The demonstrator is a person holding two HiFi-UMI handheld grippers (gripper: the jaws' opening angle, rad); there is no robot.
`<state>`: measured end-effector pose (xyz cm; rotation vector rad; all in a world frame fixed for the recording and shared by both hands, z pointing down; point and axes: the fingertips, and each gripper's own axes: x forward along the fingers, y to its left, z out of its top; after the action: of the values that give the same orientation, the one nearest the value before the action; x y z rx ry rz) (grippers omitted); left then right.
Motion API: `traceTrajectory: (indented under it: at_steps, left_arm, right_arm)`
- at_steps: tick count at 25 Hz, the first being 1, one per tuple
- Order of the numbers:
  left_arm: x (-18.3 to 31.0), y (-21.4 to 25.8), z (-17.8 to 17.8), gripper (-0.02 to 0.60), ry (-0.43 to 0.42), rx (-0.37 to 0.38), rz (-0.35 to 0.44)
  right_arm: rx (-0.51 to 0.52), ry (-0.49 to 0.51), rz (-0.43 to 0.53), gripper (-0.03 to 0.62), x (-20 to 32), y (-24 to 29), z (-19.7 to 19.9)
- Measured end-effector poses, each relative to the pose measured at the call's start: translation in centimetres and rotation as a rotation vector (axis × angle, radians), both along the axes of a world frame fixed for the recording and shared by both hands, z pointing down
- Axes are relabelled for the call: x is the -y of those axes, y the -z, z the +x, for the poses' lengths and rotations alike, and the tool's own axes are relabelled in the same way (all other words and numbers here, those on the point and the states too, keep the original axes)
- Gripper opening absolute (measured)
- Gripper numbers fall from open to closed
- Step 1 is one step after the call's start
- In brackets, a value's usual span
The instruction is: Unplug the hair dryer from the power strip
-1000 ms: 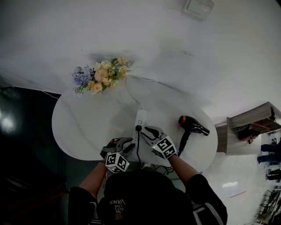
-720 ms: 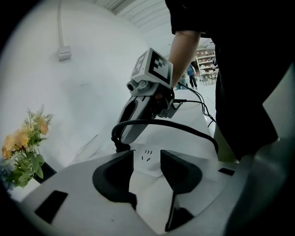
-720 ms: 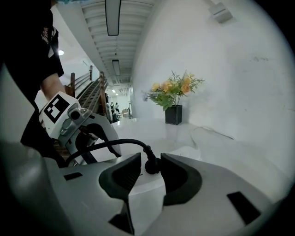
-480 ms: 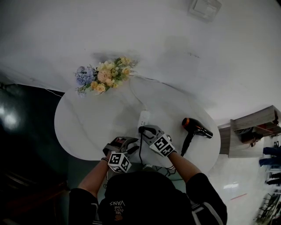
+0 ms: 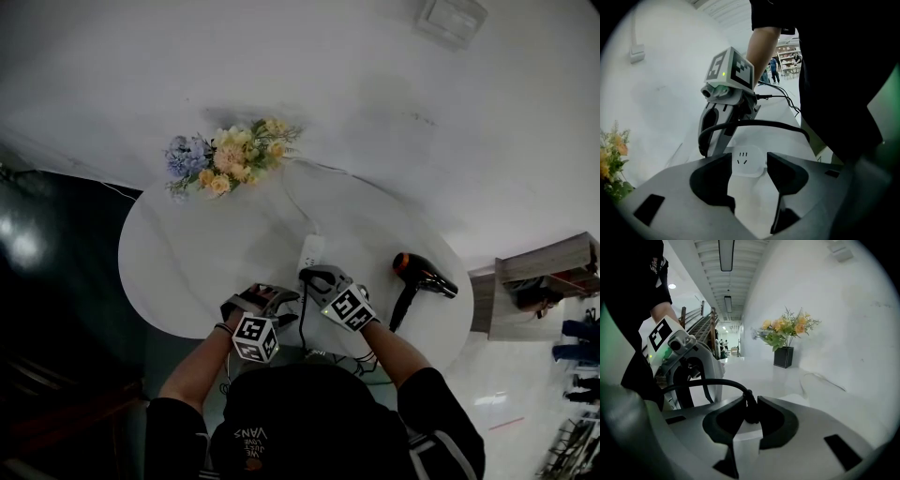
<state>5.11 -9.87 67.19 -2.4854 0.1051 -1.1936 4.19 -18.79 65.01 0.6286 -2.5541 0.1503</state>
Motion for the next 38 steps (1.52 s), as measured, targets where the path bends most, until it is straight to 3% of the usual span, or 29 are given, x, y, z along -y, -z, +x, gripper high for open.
traceTrajectory:
  at_steps: [7,21,38]
  left_arm:
    - [-0.5,-1.4,-0.3,0.235,-0.042,0.065,-0.027]
    - [-0.2,-1.4,-0.1,0.232,-0.021,0.024,-0.081]
    - [-0.2,-1.4,-0.2,0.232,-0.021,0.015,-0.098]
  right_arm:
    - [0.022,-0.018,-0.014,0.078,0.2,0.1,0.2]
    - [0.033,-0.084,-0.02,0.074,0.2,0.4,0.6]
    - [0.122,-0.207,-0.004,0.072,-0.5,2.7,2.0]
